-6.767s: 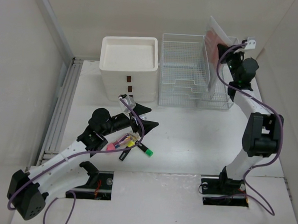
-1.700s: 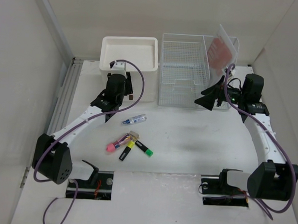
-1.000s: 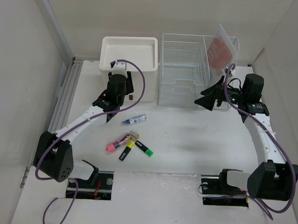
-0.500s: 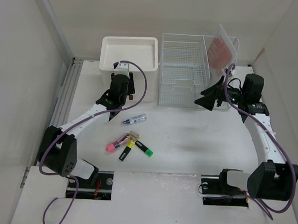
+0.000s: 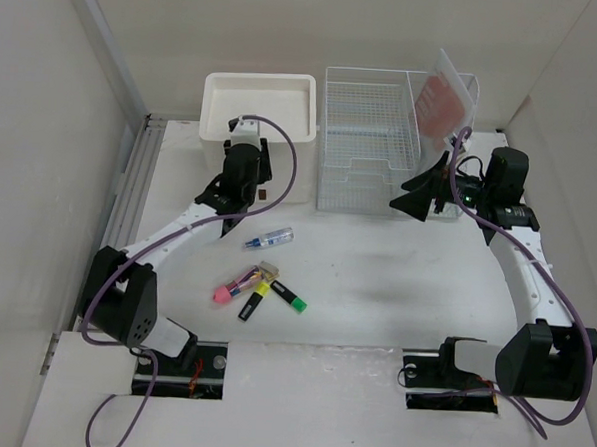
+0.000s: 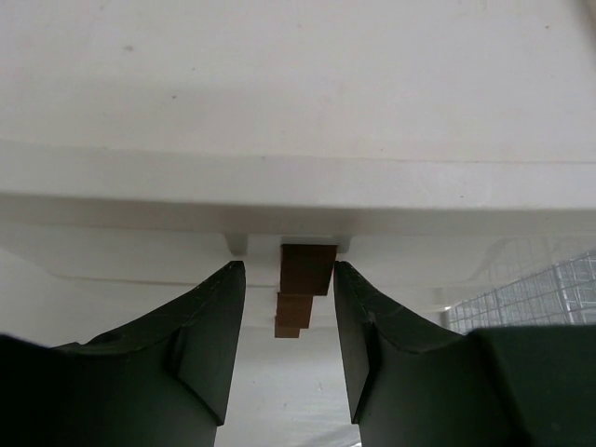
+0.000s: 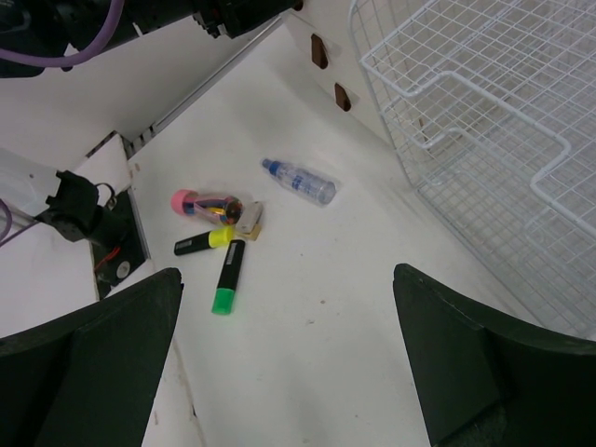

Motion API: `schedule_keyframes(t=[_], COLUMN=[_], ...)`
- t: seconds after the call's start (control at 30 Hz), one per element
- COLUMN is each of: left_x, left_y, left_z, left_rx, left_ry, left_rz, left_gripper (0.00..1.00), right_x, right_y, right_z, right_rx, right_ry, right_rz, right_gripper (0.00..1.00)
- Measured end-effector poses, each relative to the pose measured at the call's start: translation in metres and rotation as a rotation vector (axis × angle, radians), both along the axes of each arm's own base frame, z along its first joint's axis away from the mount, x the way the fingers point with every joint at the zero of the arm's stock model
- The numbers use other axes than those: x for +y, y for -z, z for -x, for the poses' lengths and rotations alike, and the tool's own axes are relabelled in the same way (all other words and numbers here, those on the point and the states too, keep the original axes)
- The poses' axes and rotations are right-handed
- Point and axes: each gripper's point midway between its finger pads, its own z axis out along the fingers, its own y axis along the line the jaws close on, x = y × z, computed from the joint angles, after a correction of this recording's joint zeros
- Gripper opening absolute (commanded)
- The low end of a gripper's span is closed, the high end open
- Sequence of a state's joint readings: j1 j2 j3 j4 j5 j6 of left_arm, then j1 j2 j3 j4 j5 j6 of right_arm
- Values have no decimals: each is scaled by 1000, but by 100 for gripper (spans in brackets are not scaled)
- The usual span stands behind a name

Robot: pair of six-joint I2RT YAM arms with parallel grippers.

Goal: Organize the desk

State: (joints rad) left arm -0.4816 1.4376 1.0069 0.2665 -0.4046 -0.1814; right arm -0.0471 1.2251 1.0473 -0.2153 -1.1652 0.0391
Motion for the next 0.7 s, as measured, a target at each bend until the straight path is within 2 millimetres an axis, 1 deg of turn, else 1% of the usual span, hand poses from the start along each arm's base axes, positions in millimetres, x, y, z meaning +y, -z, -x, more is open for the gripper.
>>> schedule_keyframes(t=[0.33, 0.4, 0.53, 0.67, 0.7], left_x=[-16, -16, -13, -11, -11], left_y=[2, 3, 4, 4, 4], left_z=[-5, -5, -5, -5, -5], left_rx=[8, 9, 11, 11, 12], left_ry=[2, -5, -20, -30, -32], left_rz=[-19, -24, -31, -36, -37], left_gripper=[40, 34, 31, 26, 23], right_x=[1, 1, 1, 1, 1], right_y=[-1, -1, -1, -1, -1], right_z=[1, 2, 2, 2, 2], right_rx=[2, 2, 2, 2, 2], right_ry=[-7, -9, -12, -12, -12], right_rz=[-4, -5, -6, -6, -6], right_gripper=[100, 100, 100, 100, 100])
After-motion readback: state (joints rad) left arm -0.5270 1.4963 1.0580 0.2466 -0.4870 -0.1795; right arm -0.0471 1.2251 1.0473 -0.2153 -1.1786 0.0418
